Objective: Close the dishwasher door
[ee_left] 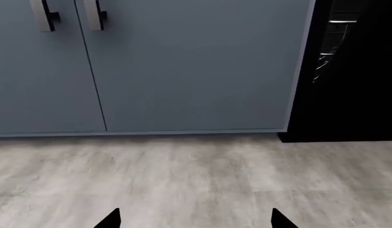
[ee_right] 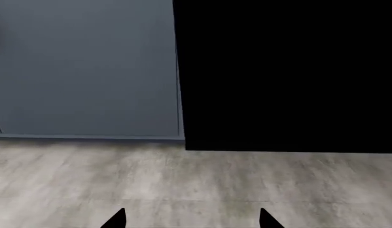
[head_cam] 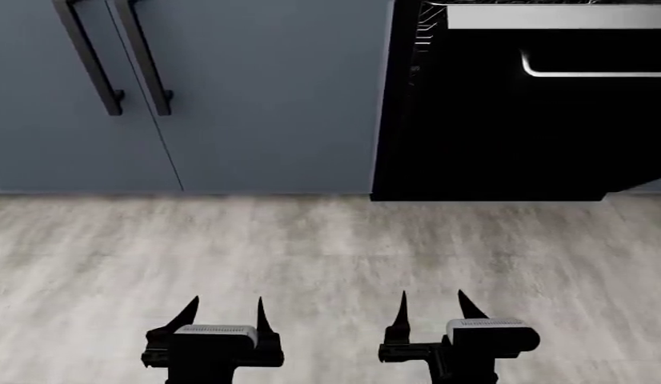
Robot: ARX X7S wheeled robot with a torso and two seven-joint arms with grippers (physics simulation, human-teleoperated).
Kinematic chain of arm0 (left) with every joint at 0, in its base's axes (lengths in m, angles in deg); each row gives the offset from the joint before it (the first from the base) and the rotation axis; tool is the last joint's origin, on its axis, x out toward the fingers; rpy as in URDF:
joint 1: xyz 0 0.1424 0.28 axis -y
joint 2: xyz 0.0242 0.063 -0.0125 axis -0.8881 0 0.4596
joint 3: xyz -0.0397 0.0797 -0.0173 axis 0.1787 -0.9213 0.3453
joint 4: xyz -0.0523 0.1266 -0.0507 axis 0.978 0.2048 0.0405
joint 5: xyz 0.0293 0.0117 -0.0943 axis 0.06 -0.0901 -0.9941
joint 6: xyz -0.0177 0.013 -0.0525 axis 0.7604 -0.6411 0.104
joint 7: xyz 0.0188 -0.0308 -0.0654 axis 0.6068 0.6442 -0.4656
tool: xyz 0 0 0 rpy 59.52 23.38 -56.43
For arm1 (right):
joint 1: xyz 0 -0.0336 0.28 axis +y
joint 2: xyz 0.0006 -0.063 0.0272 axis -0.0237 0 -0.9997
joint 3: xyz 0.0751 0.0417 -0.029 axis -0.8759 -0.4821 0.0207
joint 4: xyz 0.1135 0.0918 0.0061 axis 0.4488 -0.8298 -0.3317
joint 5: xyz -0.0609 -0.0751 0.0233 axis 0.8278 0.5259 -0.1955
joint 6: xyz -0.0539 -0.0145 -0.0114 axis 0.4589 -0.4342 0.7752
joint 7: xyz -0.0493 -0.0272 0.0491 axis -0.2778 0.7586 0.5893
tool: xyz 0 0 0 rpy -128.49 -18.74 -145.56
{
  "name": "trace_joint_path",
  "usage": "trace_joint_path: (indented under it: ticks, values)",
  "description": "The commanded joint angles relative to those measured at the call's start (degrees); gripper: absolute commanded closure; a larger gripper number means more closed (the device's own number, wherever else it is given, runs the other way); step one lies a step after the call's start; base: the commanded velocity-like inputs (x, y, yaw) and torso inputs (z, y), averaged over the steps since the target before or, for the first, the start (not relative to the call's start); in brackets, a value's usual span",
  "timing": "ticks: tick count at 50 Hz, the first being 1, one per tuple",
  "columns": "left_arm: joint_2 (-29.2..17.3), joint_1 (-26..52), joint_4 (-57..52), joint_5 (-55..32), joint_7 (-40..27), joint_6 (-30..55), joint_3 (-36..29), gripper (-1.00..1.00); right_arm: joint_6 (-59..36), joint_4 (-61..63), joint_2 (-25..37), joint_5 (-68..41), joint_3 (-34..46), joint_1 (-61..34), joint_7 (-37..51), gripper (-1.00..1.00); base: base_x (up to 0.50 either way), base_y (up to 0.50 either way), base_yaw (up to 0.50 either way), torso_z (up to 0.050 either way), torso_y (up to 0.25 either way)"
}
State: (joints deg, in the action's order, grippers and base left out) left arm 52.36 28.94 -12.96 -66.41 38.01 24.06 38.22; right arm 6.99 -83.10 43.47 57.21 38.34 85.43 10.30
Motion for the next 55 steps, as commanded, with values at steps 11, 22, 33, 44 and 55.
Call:
trace_joint_path:
  ticks: [11,22,33,44,55]
  values:
    - [-0.3,0.1,0.0,-0.3,-0.4,-0.1,-0.4,-1.0,0.1,-0.1,0.3,-0.2,0.4,-0.1,0.4,-1.0,0.0,-0.17,0.0,0.0,0.0]
    - [-0.4,0.2,0.2,-0.4,-0.5,-0.2,-0.6,-1.0,0.1,-0.1,0.4,-0.4,0.6,-0.2,0.6,-1.0,0.0,-0.17,0.0,0.0,0.0]
    - [-0.6,0.2,0.1,-0.5,-0.7,-0.3,-0.9,-1.0,0.2,-0.1,0.6,-0.4,0.8,-0.2,0.8,-1.0,0.0,-0.21,0.0,0.0,0.0]
    - [-0.7,0.3,0.2,-0.7,-0.9,-0.4,-1.0,-1.0,0.2,-0.2,0.7,-0.6,1.0,-0.3,0.9,-1.0,0.0,-0.22,0.0,0.0,0.0]
    - [-0.8,0.3,0.2,-0.8,-1.0,-0.4,-1.2,-1.0,0.2,-0.3,0.8,-0.8,1.2,-0.4,1.0,-1.0,0.0,-0.23,0.0,0.0,0.0]
